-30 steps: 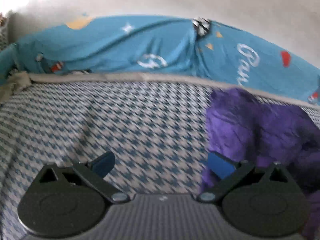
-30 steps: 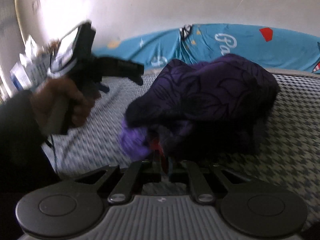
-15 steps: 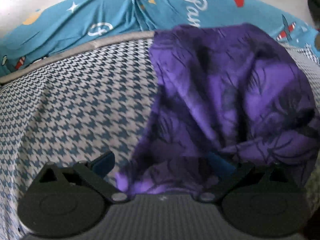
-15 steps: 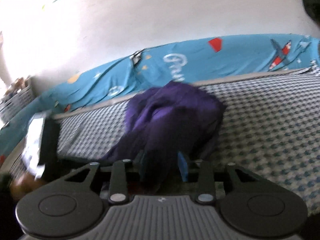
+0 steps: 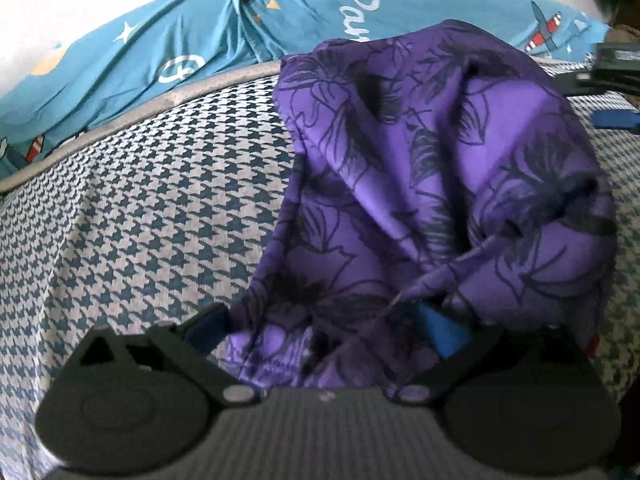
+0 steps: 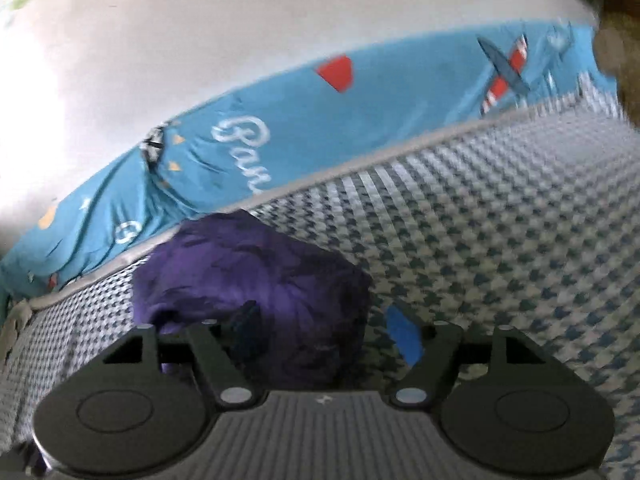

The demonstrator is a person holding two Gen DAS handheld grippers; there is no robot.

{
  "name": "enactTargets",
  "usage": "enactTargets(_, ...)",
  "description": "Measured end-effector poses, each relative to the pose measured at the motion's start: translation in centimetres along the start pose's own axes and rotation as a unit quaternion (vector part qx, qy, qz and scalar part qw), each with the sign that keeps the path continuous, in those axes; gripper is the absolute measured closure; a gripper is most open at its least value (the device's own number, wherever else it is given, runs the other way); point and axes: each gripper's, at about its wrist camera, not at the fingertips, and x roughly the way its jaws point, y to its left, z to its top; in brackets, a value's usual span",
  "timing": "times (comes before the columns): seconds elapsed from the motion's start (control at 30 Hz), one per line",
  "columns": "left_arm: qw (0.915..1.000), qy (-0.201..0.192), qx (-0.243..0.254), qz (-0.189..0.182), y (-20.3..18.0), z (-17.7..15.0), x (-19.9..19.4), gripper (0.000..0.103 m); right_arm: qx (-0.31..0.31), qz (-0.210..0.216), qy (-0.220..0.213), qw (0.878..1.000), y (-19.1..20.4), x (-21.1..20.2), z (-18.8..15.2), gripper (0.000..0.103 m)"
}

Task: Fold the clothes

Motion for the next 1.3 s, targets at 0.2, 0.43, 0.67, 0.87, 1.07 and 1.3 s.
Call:
enactTargets(0.2,0.9998,0.007,-0.004,-0.018,0.4,0.6,-0.2,0.0,0.035,0.037,0.023,0.998,-0.2,3.5,0.4,0.041)
enactTargets(0.43,0.9984,-0.031,-0.046,0.009,3.0,2.1,-1.6,0.0,0.036,0.069,-0.001,0.997,1.2,3.4,0.7,0.089)
enactTargets(0.67,0.9885,-0.073,-0.119,0.06,8.1,3.7,-3.4,0.0,-0.051,0.159,-0.046,0.985,7.3,1.2,0.3,0.089)
enactTargets(0.87,0.9759,-0.097,-0.179,0.08,11.9,4.4,-5.3,0.0,-0.142,0.23,-0.025,0.962,13.2,0.8,-2.6,0.089)
enactTargets(1.07,0.9677,-0.114,-0.211,0.077,14.1,4.5,-6.7,0.0,-0.242,0.272,0.021,0.931,17.9,1.1,-6.6,0.089)
enactTargets(1.3,0.9693,-0.119,-0.214,0.021,14.4,4.2,-6.6,0.0,-0.346,0.271,0.064,0.896,20.8,1.2,-11.3,0.083)
